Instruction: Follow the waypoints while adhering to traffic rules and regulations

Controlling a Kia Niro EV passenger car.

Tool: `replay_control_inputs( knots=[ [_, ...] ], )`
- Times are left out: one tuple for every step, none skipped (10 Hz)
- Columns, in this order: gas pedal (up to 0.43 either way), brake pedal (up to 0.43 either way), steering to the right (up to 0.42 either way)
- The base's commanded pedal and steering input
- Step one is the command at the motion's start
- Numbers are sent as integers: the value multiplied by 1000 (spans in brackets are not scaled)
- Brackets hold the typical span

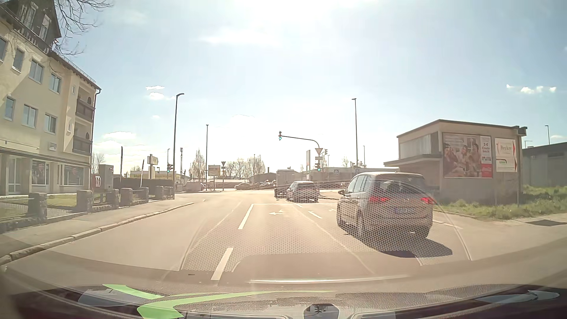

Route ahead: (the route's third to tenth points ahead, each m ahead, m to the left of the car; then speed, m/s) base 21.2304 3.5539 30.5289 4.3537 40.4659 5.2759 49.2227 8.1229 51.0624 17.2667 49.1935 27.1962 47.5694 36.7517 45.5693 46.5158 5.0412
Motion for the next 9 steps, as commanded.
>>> replay_control_inputs(
  knots=[
    [409,0,-30],
    [390,0,-35],
    [370,0,-44],
    [370,0,-54],
    [370,0,-63],
    [370,0,-64],
    [350,0,-64],
    [350,0,-63],
    [339,0,-59]
  ],
)
